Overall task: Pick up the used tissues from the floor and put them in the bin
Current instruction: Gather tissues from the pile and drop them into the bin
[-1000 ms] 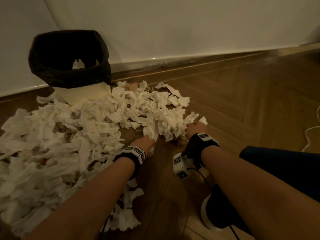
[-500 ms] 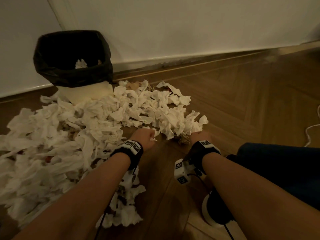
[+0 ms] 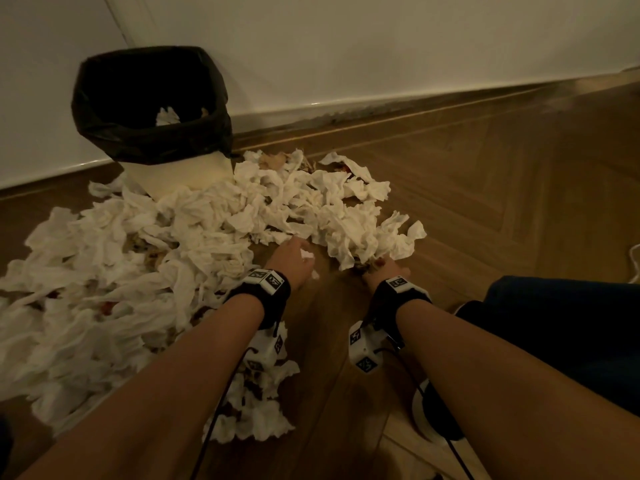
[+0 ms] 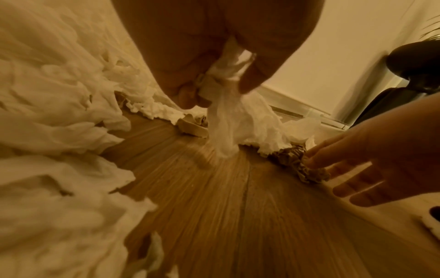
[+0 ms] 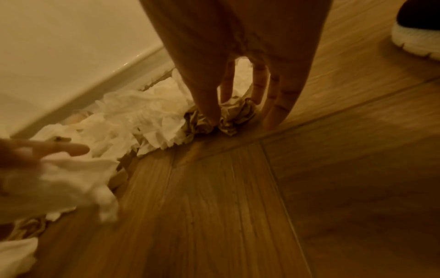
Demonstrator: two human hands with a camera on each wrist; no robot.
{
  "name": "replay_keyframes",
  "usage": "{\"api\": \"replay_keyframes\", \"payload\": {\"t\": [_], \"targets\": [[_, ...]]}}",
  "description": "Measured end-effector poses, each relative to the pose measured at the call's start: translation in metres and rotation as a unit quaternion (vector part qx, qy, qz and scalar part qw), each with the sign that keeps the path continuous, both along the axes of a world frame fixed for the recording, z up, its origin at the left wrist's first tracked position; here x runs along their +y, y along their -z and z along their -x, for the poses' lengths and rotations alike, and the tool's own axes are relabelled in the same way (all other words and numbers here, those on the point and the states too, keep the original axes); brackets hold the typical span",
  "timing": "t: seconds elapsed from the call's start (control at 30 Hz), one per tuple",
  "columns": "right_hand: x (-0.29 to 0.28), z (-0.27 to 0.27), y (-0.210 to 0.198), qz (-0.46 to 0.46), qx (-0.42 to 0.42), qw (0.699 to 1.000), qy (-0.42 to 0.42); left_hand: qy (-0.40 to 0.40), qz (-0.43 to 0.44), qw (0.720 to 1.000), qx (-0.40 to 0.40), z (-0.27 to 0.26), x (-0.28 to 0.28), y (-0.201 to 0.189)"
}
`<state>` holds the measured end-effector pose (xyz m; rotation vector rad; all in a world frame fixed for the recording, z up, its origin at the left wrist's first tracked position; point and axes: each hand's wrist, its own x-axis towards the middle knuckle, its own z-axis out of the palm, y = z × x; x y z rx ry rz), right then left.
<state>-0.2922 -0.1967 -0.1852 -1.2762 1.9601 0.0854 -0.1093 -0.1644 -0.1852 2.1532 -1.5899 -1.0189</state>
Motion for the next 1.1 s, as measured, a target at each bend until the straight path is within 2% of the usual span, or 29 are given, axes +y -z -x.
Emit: {"api": "replay_keyframes", "payload": {"t": [0.17, 0.3, 0.4, 0.6, 0.67, 0.77, 0.83, 0.93, 1.03, 1.1], "targets": [[0.008, -0.001, 0.002, 0.020, 0.032, 0.998, -0.055, 0.067, -0.011, 0.992, -0.105, -0.008, -0.004, 0.005], [0.008, -0.004, 0.006, 0.031, 0.015, 0.996, -0.086, 0.030, 0.005, 0.997, -0.067, -0.011, 0.000, 0.008], [0.008, -0.006, 0.005, 0.014, -0.028, 0.999, -0.029, 0.018, -0.010, 0.999, -0.040, -0.011, 0.002, 0.004], [0.013, -0.015, -0.003, 0.010, -0.099, 0.995, -0.021, -0.007, 0.017, 0.999, -0.043, -0.014, 0.003, -0.013], [0.014, -0.021, -0.009, 0.005, -0.116, 0.993, -0.019, -0.009, 0.022, 0.998, -0.055, -0.015, 0.003, -0.021], [0.012, -0.032, -0.020, 0.007, -0.138, 0.990, -0.022, 0.033, 0.013, 0.992, -0.118, -0.020, 0.005, -0.038], [0.012, -0.042, -0.033, -0.004, -0.160, 0.987, -0.017, 0.033, 0.020, 0.989, -0.142, -0.026, 0.009, -0.051], [0.014, -0.062, -0.057, -0.021, -0.211, 0.977, 0.018, -0.027, 0.050, 0.994, -0.090, -0.035, 0.021, -0.074], [0.014, -0.085, -0.088, 0.004, -0.243, 0.970, -0.024, -0.075, 0.065, 0.995, -0.016, -0.044, 0.027, -0.100], [0.012, -0.097, -0.114, 0.006, -0.310, 0.951, -0.011, -0.085, 0.075, 0.994, 0.006, -0.053, 0.027, -0.122]]}}
